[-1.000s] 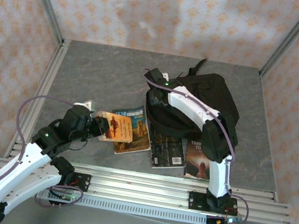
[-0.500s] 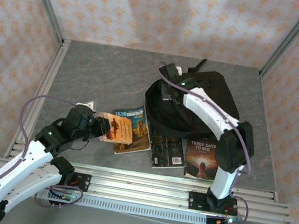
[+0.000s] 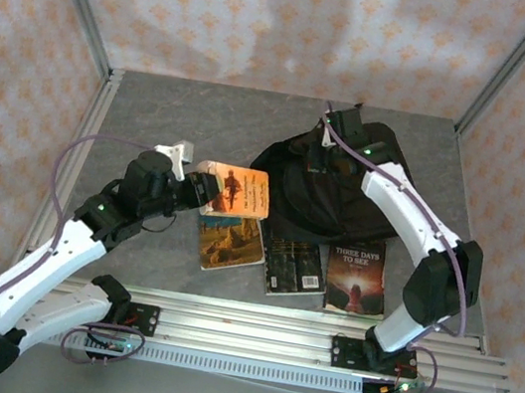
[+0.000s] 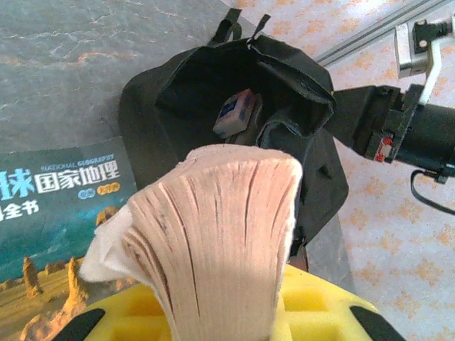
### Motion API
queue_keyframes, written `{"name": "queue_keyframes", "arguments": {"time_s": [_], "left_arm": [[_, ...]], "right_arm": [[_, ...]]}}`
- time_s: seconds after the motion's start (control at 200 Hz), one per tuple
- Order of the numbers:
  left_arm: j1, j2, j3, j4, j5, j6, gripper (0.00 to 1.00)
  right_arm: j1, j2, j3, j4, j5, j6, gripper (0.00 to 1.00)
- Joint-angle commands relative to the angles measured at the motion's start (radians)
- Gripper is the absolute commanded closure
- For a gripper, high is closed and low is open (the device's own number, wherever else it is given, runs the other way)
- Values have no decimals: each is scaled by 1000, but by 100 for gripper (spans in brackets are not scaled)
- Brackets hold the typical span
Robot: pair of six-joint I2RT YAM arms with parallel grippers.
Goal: Pack the student bag
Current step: Open the student bag at the center of the table, then place the book in the student bag.
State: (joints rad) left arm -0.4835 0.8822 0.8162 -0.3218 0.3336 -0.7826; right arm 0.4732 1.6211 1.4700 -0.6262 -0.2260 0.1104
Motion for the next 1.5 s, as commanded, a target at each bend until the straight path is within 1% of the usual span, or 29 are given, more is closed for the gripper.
{"name": "queue_keyframes", "arguments": {"time_s": [0.0, 0.16, 0.28, 0.5, 0.575, 0.59, 0.605, 0.661, 0.691, 0.711, 0.736, 0.796, 0.966, 1.091, 1.261, 1.361, 1.491], "left_arm": [[7, 57, 39, 108, 3, 15, 100], [7, 169, 94, 149, -15, 19, 100], [6, 261, 140, 196, -9, 7, 100], [2, 438, 208, 377, 108, -84, 100], [-1, 486, 212, 472, 157, -131, 100], [-2, 492, 210, 492, 166, -141, 100], [-3, 499, 209, 512, 175, -150, 100], [-8, 512, 203, 579, 199, -176, 100], [-10, 517, 197, 607, 204, -184, 100], [-12, 518, 194, 622, 205, -189, 100], [-13, 521, 191, 635, 206, -195, 100], [-15, 529, 184, 682, 211, -211, 100], [-35, 571, 187, 785, 237, -247, 100], [-46, 601, 220, 757, 229, -236, 100], [-50, 654, 241, 753, 226, -261, 100], [-50, 674, 250, 752, 225, -271, 100], [-50, 687, 259, 740, 225, -268, 100]], "right_arm": [[-23, -80, -19, 52, -147, 23, 100], [-39, -102, -23, 50, -189, 24, 100], [-45, -112, -23, 49, -211, 31, 100], [-48, -106, -25, 54, -248, 61, 100], [-50, -101, -24, 54, -246, 80, 100], [-50, -98, -22, 52, -241, 84, 96], [-50, -98, -21, 50, -237, 89, 89], [-51, -94, -11, 36, -208, 109, 55], [-51, -94, -6, 28, -195, 116, 42], [-52, -95, -4, 23, -188, 123, 36], [-52, -100, 0, 19, -180, 133, 32], [-56, -112, 3, 18, -168, 157, 27], [-59, -146, 45, -9, -159, 190, 25], [-59, -105, 130, -95, -139, 164, 24], [-61, -15, 211, -180, -55, 121, 23], [-60, 19, 231, -199, 13, 98, 24], [-61, 26, 208, -175, 55, 83, 28]]}}
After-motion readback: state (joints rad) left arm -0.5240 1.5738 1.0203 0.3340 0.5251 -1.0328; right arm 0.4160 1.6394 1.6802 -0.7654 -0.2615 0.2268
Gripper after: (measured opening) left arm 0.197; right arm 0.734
